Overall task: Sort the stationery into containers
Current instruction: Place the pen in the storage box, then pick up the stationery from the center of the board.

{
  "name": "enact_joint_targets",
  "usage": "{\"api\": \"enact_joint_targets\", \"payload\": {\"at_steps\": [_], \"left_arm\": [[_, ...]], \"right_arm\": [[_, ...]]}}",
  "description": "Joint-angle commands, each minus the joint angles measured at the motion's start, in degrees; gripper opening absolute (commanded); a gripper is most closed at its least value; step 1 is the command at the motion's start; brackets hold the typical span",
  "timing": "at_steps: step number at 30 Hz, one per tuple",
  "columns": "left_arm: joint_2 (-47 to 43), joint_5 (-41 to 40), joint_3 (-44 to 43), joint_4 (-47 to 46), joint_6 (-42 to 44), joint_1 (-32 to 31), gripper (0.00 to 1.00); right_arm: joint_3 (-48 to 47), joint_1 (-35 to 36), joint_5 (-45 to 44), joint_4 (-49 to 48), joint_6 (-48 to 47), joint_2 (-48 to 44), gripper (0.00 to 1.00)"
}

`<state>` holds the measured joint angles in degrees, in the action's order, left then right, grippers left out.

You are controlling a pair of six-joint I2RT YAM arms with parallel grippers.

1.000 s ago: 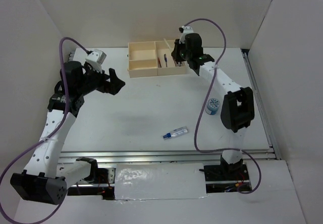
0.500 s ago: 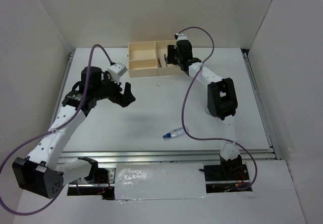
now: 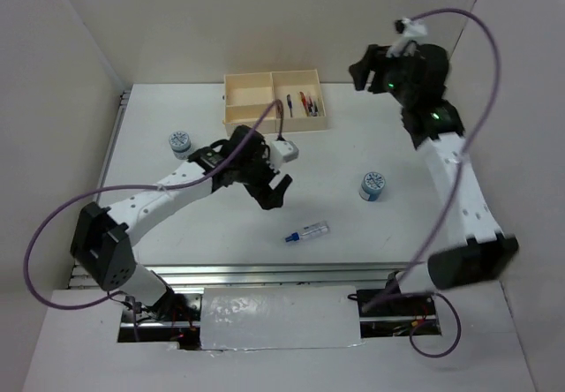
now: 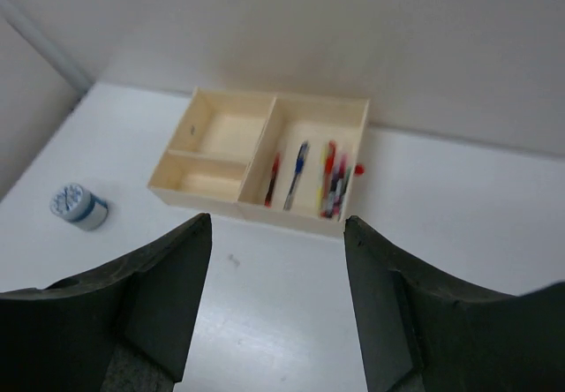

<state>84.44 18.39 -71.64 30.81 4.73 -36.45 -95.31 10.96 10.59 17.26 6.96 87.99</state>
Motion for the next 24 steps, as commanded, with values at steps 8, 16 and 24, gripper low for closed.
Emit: {"api": "enact_joint_targets", "payload": {"at_steps": [8, 16, 24], "left_arm": [[20.9, -9.6, -16.0, 4.6, -3.1, -15.8, 0.99], [32.6, -10.8, -21.3, 5.8, -3.2, -20.0, 0.95], [33.9, -10.7, -17.8, 4.4, -1.8, -22.1, 0.82]], "right_arm": [[24.1, -7.2, 2.8, 17.6, -8.4, -40.2, 0.69], [28.9, -10.5, 5.1, 25.6, -7.0, -51.2, 0.69], [27.2, -13.2, 6.6, 26.7, -7.5, -49.4, 0.68]]}}
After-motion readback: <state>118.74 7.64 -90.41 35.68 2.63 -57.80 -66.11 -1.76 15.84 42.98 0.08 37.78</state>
